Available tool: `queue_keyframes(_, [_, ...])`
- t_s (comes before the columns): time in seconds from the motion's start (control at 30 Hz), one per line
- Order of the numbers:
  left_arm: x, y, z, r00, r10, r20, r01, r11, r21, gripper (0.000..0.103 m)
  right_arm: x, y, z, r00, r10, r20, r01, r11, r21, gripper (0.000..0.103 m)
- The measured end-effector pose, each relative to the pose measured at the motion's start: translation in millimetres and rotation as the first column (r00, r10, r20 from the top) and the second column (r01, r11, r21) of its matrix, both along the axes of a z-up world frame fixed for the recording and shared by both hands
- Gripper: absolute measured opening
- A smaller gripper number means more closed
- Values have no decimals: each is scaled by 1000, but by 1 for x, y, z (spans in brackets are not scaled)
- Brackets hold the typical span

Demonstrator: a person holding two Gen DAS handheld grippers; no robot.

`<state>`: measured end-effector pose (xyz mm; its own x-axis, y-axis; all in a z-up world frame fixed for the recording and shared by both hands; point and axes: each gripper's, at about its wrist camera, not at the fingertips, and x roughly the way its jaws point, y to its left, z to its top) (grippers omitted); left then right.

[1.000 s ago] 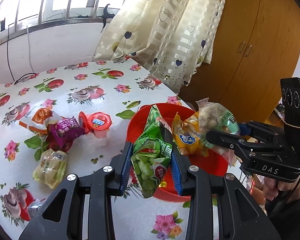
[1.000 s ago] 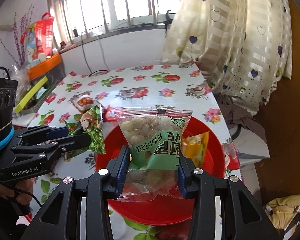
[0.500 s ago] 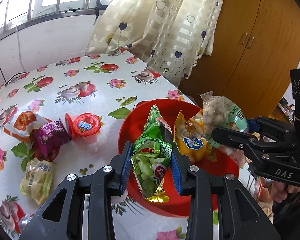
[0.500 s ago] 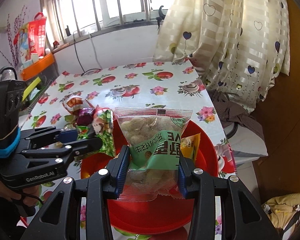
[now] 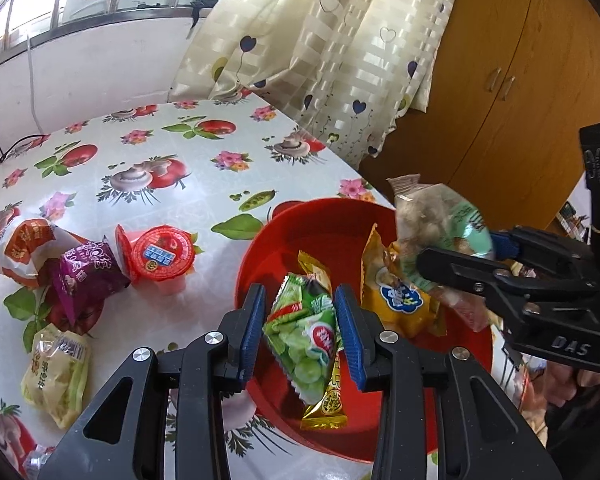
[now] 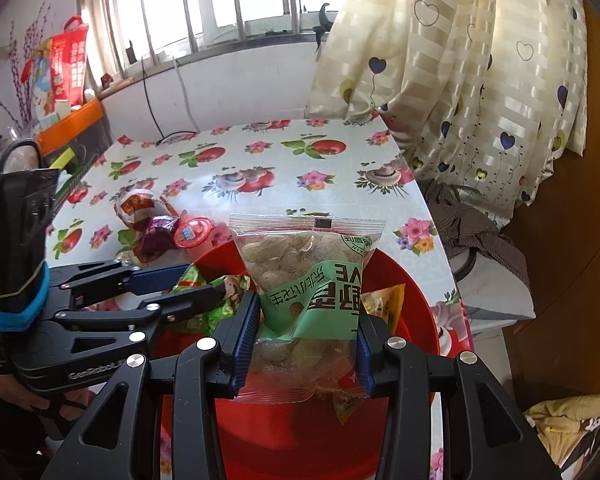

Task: Organize snacks
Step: 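Open the left tool to drop the green bag while the right lowers the peanut bag into the basket, then open the right tool to release the clear peanut bag into the basket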

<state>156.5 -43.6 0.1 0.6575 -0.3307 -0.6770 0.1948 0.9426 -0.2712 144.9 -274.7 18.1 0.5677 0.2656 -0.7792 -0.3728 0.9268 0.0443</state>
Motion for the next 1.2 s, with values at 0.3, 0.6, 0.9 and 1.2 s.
queue_keyframes(0.3, [-7,19,10,998,56,19,-55,998,-30,38,23,20,-13,999,38,-25,-40,998,-54,39])
queue_keyframes(0.6, [-14,27,13,998,65,13,-65,997,-41,38,30,39,-22,993,101,-64,-104,993,-51,43])
queue_keyframes(0.9, [-21,30,15,998,61,8,-60,997,-47,38,15,30,-2,997,75,-13,-75,997,-11,46])
queue_keyframes(1.2, [-34,33,17,997,78,5,-78,996,-35,38,14,32,-6,998,64,26,-62,995,-79,20])
